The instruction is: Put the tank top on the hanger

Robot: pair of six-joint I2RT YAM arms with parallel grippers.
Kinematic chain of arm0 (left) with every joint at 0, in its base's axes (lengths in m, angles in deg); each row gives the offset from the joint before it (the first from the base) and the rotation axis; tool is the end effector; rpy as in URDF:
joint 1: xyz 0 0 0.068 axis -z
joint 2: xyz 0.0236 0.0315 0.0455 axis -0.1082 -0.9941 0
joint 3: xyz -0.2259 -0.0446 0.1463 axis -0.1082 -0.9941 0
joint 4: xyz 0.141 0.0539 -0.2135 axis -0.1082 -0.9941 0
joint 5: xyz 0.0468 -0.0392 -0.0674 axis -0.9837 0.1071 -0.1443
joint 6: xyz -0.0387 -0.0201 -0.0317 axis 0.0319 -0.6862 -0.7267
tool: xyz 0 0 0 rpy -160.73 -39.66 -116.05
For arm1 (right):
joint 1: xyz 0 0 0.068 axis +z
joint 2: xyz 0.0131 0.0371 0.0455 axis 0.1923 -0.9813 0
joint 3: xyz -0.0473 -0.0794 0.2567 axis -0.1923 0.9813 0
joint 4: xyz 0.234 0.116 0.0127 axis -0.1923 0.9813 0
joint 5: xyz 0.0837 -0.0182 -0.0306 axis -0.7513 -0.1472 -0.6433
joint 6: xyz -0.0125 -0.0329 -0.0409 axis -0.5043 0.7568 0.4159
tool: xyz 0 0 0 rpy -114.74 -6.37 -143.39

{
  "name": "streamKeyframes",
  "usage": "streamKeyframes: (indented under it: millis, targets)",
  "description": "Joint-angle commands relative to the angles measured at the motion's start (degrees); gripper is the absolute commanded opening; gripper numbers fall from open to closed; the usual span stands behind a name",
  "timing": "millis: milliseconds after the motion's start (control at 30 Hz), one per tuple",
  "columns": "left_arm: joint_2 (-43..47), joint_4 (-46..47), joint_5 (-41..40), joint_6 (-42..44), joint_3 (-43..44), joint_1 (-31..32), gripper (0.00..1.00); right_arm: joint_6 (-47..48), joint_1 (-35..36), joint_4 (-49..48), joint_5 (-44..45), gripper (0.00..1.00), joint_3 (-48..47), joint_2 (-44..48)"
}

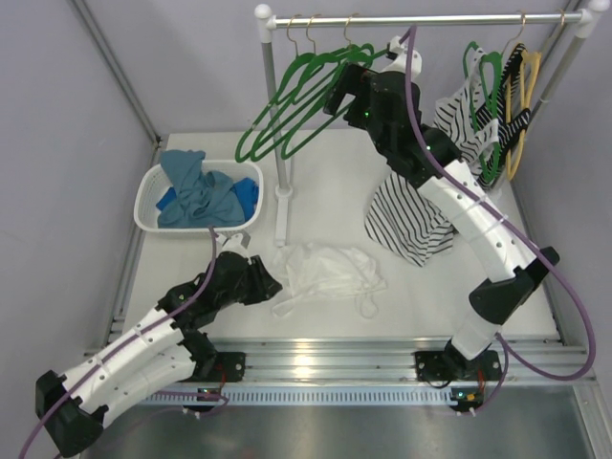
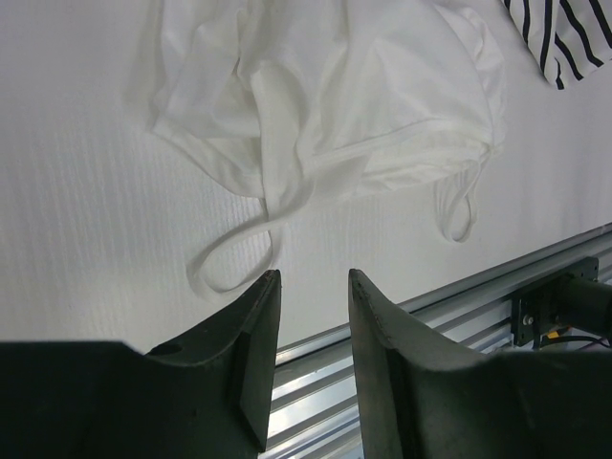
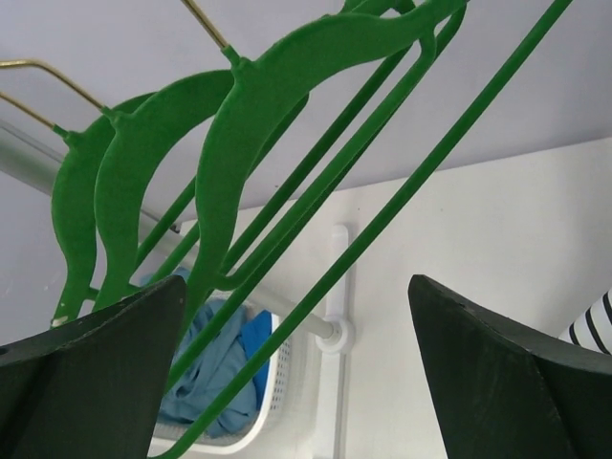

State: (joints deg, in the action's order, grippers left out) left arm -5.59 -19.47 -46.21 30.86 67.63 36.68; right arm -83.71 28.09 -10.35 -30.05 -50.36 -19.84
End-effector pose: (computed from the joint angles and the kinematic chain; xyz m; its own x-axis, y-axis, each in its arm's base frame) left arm 0.1129 -0.1020 0.2299 -0.7908 -0.3022 -0.5322 0.0665 0.8220 -0.5656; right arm 0.2925 0.2174 0.4981 -0.2168 0.4266 -0.8780 -0.1182 0.8814 0.4574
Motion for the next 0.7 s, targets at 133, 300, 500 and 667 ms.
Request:
streamKeyframes:
  millis: [133, 300, 500, 667]
  targets:
    - [0.9, 2.8, 0.3, 1.9, 2.0, 0.2, 0.4, 0.8, 2.0, -4.5, 6.0, 1.0, -4.9, -1.9]
    - [1.3, 2.1, -0.1, 3.0, 3.0, 0.2, 0.4, 1.4, 3.4, -4.2, 8.2, 1.0, -7.6, -5.1]
    - [1.0, 0.7, -0.4, 3.6, 4.2, 0.2, 0.4, 2.1, 3.8, -2.5, 10.9, 1.0, -9.8, -7.3]
    - [1.0, 0.1, -0.4, 3.9, 4.6, 0.2, 0.4, 3.9, 4.4, 0.3, 12.9, 0.86, -11.0, -7.6]
